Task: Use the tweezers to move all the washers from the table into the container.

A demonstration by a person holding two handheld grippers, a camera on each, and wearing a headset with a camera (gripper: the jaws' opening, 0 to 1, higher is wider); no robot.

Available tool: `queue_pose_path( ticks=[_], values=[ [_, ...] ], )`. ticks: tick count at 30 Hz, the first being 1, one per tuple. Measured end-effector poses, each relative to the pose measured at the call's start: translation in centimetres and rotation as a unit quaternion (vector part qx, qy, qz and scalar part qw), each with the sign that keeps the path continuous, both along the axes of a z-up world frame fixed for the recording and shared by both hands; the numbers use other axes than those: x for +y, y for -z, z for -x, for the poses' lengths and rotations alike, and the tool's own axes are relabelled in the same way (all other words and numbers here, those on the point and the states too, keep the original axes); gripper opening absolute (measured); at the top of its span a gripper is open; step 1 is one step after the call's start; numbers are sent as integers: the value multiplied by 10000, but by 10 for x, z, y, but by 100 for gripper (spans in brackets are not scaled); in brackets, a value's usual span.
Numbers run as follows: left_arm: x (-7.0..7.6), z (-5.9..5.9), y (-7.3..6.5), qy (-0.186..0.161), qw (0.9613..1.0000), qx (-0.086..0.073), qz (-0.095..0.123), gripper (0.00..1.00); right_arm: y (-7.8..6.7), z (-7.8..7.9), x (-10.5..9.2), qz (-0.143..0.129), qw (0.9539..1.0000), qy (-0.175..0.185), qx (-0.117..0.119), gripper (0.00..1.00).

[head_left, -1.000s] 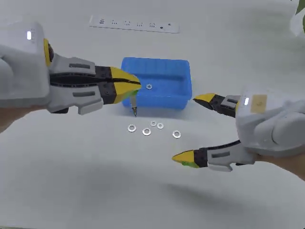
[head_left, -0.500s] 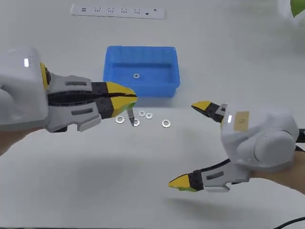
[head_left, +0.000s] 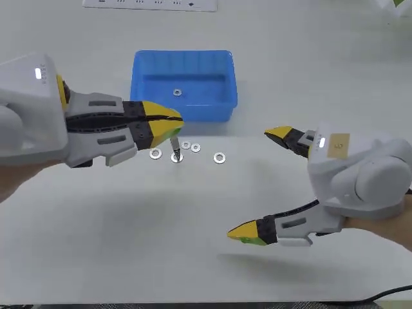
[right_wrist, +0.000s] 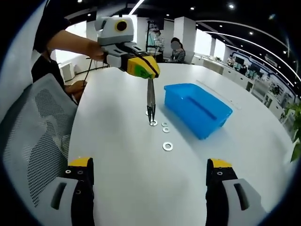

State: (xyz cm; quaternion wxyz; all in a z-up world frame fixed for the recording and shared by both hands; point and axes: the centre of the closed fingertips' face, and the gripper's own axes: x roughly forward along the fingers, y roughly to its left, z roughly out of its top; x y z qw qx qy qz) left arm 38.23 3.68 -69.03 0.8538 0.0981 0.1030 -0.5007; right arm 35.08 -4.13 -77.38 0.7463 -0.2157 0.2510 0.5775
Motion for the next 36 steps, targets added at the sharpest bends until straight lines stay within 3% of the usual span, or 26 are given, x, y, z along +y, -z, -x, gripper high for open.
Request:
queue_pose_path(
  ticks=[3,4,8,15,23,26,29,31,36],
  values=[
    [-2,2,5,62,9999,88,-50,4,0,1,0,-13,10000,9,23,100],
    [-3,2,2,58,9999,77,27,5,0,0,0,-12,10000,12,24,100],
    [-1,1,3,29,10000,95,-3,5,2,1,1,-22,10000,5,77,100],
    [-1,3,3,106,9998,69,-182,5,1,5,18,-165,9996,-181,168,98],
    [-3,2,4,228,9987,233,-388,4,-6,-3,55,-379,9964,-745,148,83],
    [-2,1,5,234,9985,284,-404,4,-7,-10,66,-422,9953,-861,137,76],
    [-3,1,5,262,9984,309,-397,4,-9,-14,78,-576,9936,-932,274,69],
    [-3,2,5,260,9984,331,-387,4,-10,-16,84,-634,9927,-1000,215,62],
    [-2,2,6,220,9984,379,-369,5,-7,-15,94,-634,9897,-1246,294,46]
  ],
)
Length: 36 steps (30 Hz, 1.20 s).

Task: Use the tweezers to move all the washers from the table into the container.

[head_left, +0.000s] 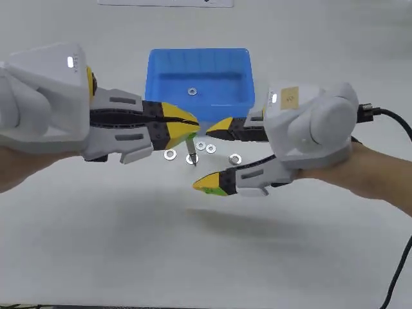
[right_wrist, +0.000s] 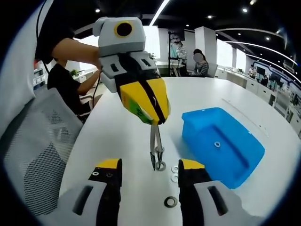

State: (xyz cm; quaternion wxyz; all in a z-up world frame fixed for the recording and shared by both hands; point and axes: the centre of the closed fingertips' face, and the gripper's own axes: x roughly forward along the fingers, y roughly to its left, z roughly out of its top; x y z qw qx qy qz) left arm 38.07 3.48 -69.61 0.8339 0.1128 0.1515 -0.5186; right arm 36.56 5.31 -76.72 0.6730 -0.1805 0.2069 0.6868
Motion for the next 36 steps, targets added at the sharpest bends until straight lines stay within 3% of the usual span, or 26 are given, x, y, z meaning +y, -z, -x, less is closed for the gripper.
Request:
queue_pose_path(
  ticks=[3,9,17,21,36],
  values=[
    [0,0,1,-7,10000,17,3,5,2,-4,2,58,9999,-61,-68,36],
    [-1,-1,2,-13,10000,53,9,5,0,-9,10,18,9999,-141,-3,28],
    [1,1,4,8,10000,86,-37,5,4,-5,15,118,9986,-502,-124,16],
    [1,1,5,7,9999,109,-37,5,3,0,17,97,9979,-646,-30,14],
    [0,0,6,-79,9998,108,-120,5,3,-2,16,100,9962,-853,-166,10]
  ],
)
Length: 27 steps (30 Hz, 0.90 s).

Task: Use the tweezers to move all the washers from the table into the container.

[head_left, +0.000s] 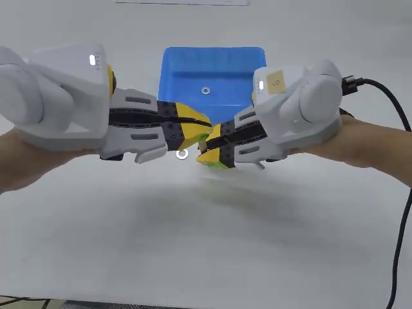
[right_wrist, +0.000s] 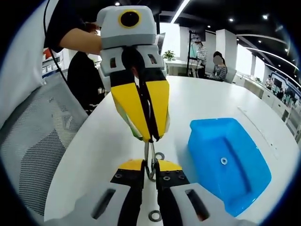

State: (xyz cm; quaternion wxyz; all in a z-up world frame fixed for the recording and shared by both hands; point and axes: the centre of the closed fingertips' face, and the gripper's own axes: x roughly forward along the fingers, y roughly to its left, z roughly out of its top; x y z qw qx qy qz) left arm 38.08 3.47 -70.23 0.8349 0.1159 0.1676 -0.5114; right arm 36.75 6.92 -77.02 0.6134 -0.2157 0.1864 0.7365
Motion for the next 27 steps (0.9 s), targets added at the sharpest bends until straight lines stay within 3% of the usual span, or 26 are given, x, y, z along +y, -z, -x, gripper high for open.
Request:
queue_pose_path(
  ticks=[5,8,11,16,22,24,27],
  values=[
    [-3,2,0,7,10000,55,25,5,0,1,-1,-18,10000,-33,-45,10],
    [-5,4,-2,-121,9988,385,282,7,0,2,-2,-41,9999,-45,-100,10],
    [-3,3,-2,-87,9996,237,155,10,-1,0,-2,-60,10000,17,-62,10],
    [-2,6,-5,-102,9987,393,303,15,0,1,-1,-57,9999,12,-103,10],
    [3,9,-6,-159,9988,383,253,22,0,1,-1,-54,9999,56,-78,10],
    [2,12,-8,-145,9980,472,387,25,0,1,-2,-39,9999,57,-82,10],
    [5,14,-5,-167,9981,492,320,28,-1,1,-3,-26,9999,55,-82,10]
  ],
)
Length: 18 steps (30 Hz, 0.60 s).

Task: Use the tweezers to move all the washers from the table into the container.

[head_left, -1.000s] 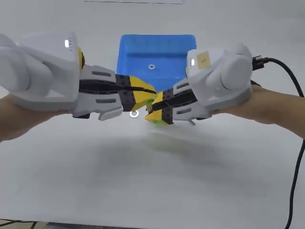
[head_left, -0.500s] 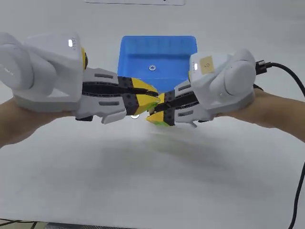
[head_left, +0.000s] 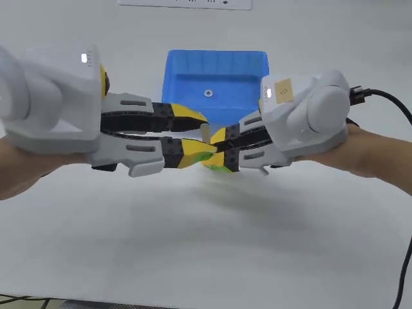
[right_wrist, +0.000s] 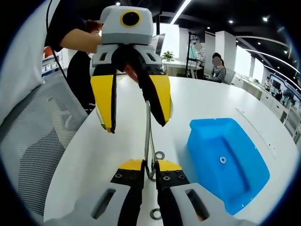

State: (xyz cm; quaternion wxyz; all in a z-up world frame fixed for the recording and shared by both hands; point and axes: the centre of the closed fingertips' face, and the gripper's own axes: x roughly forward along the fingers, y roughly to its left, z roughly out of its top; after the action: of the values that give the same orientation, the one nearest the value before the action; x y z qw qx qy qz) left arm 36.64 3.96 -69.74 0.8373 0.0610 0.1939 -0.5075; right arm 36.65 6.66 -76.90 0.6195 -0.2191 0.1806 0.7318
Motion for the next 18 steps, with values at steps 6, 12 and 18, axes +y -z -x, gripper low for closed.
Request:
queue_pose_path(
  ticks=[6,12,18],
  values=[
    [8,3,-7,-231,9994,73,229,33,-12,-4,0,-101,9998,153,62,10],
    [21,10,-5,-357,9992,79,154,37,-20,-6,0,-132,9996,218,82,10],
    [36,14,-13,-610,9978,64,238,40,-36,-5,-1,-181,9996,209,37,10]
  ],
)
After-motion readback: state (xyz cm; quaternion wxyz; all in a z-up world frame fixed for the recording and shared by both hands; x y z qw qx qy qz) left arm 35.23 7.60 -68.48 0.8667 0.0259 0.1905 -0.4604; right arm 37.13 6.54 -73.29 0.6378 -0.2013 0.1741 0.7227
